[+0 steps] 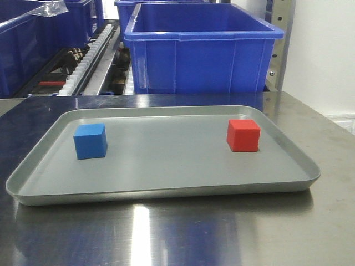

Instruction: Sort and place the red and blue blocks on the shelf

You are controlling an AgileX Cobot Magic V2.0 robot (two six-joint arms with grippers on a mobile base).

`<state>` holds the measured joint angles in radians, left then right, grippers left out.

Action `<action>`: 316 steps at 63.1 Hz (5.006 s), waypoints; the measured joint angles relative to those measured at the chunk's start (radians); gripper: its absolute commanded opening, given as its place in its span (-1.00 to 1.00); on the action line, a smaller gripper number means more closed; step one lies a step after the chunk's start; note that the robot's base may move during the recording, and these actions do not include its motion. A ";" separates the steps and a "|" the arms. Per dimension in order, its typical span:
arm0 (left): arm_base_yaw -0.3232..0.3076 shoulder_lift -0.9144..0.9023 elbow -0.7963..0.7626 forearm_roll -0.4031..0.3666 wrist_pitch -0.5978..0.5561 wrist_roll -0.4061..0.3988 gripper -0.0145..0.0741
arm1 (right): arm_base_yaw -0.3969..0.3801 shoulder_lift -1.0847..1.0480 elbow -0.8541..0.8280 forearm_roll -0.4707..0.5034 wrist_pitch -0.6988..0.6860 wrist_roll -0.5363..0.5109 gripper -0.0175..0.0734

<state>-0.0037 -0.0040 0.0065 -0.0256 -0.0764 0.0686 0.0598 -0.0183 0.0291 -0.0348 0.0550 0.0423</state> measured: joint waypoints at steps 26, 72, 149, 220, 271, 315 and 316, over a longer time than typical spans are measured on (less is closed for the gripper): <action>0.000 0.000 0.000 -0.060 -0.070 0.000 -0.48 | 0.000 0.000 0.000 0.006 -0.124 0.000 -0.49; 0.000 0.000 0.000 -0.086 -0.037 0.000 -0.48 | 0.000 0.339 -0.688 0.088 0.148 0.000 0.13; 0.000 0.000 0.000 -0.086 -0.022 0.000 -0.48 | 0.287 1.494 -1.335 0.295 0.861 -0.075 0.69; 0.000 0.000 0.000 -0.086 -0.022 0.000 -0.48 | 0.376 1.711 -1.342 0.164 0.805 0.080 0.69; -0.051 0.000 -0.131 -0.087 0.248 -0.009 -0.43 | 0.388 1.775 -1.342 0.084 0.797 0.152 0.69; -0.053 0.449 -0.680 -0.229 0.760 0.120 0.05 | 0.388 1.781 -1.342 0.089 0.783 0.152 0.69; -0.053 0.472 -0.695 -0.239 0.770 0.129 0.05 | 0.388 1.783 -1.342 0.091 0.782 0.152 0.69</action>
<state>-0.0568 0.4682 -0.6887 -0.2643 0.6936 0.1972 0.4479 1.7649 -1.3133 0.0558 0.8371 0.1945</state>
